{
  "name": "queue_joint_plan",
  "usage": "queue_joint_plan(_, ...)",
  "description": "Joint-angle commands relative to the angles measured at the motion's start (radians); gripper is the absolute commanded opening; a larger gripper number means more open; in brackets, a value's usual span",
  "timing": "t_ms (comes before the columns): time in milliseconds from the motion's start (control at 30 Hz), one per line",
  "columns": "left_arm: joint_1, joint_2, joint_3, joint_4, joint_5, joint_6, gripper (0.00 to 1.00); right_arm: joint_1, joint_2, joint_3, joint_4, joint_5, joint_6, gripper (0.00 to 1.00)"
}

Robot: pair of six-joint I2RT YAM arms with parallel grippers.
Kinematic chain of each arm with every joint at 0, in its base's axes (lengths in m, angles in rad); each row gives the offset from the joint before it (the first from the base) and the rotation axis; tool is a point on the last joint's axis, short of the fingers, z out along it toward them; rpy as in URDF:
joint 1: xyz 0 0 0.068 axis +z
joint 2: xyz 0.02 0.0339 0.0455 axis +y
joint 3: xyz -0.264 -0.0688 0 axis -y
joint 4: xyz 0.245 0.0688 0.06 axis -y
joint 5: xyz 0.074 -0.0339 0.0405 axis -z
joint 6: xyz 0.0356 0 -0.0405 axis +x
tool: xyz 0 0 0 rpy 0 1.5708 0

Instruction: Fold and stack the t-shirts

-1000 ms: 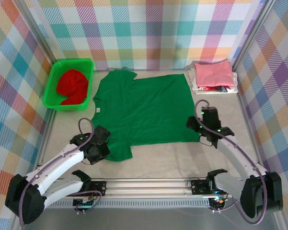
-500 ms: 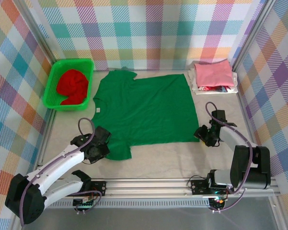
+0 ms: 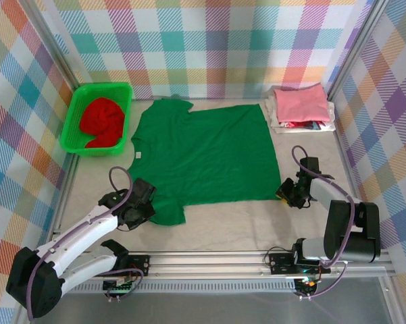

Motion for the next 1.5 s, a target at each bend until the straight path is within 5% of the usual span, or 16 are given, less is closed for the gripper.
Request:
queue_joint_plan(0,0.01,-0.003,-0.004,0.0,-0.024,-0.005,0.0,0.03,0.021,-0.014,0.082,-0.093,0.018,0.26)
queue_joint_plan(600,0.011,0.012,-0.001,0.012,-0.023,0.011,0.0,0.096,-0.017,-0.004,0.034,-0.054,0.075,0.22)
queue_joint_plan(1100,0.033,-0.095,0.052,-0.088,-0.09,0.032,0.0,0.097,-0.144,0.005,-0.062,0.027,0.058,0.0)
queue_joint_plan(1333,0.033,-0.248,0.044,-0.152,-0.121,0.023,0.0,0.096,-0.24,-0.057,-0.092,0.038,0.066,0.02)
queue_joint_plan(1467,0.033,-0.231,0.03,-0.13,-0.106,0.032,0.0,0.087,-0.208,-0.049,-0.085,0.043,0.045,0.24)
